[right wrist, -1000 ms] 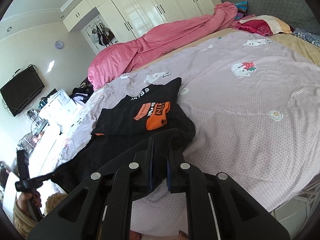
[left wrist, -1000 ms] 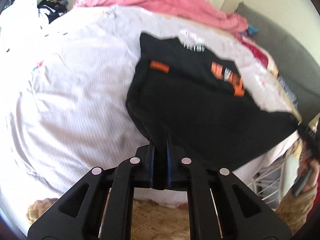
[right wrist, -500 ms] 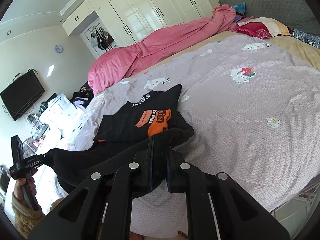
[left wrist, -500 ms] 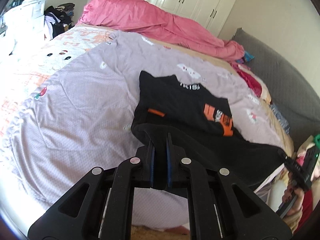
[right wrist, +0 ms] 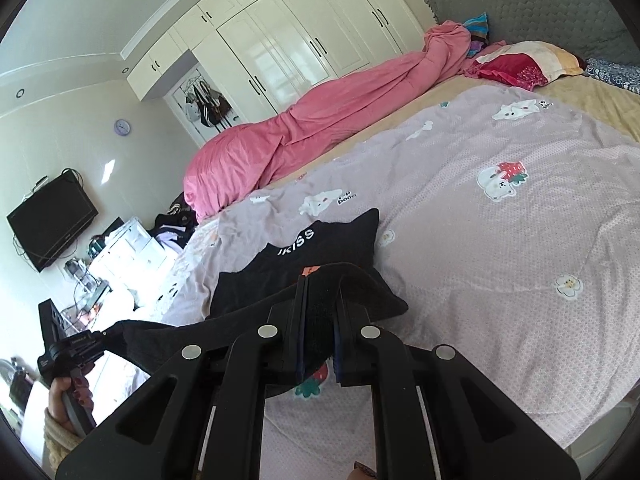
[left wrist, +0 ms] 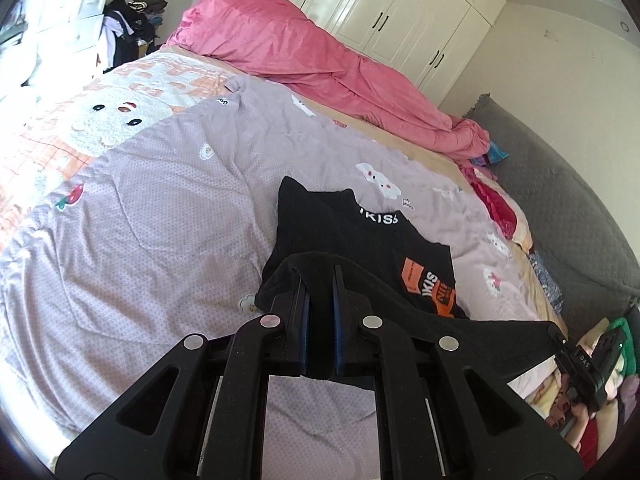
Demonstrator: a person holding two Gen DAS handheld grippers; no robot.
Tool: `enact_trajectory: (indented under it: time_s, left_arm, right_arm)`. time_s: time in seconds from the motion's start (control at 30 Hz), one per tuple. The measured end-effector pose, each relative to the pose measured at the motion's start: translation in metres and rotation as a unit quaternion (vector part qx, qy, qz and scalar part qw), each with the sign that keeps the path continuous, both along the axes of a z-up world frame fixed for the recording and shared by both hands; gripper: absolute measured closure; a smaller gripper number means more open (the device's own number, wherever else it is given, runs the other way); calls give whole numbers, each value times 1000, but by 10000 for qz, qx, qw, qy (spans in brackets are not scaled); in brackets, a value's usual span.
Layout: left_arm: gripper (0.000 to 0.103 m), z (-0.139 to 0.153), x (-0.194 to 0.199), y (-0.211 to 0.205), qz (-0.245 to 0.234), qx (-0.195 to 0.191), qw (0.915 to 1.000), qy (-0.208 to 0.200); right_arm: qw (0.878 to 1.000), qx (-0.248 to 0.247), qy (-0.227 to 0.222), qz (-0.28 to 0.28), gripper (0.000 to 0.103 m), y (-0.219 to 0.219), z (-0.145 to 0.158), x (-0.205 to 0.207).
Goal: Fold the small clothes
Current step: 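Lift the held hem with both grippers and carry it toward the collar, then lower the hem near the collar and open both grippers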
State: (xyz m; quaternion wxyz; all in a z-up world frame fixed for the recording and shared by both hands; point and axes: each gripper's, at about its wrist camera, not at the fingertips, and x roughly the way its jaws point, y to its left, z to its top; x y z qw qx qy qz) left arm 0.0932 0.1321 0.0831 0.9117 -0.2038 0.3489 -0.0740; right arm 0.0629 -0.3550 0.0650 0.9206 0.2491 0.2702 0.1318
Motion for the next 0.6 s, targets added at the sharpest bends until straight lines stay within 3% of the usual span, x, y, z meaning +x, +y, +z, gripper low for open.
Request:
enact_trajectory:
  time_s: [0.6]
  left_arm:
    - [100, 10, 53, -13, 159, 285, 9994, -119]
  right_arm:
    - [9995, 114, -57, -292, 94, -4, 1, 55]
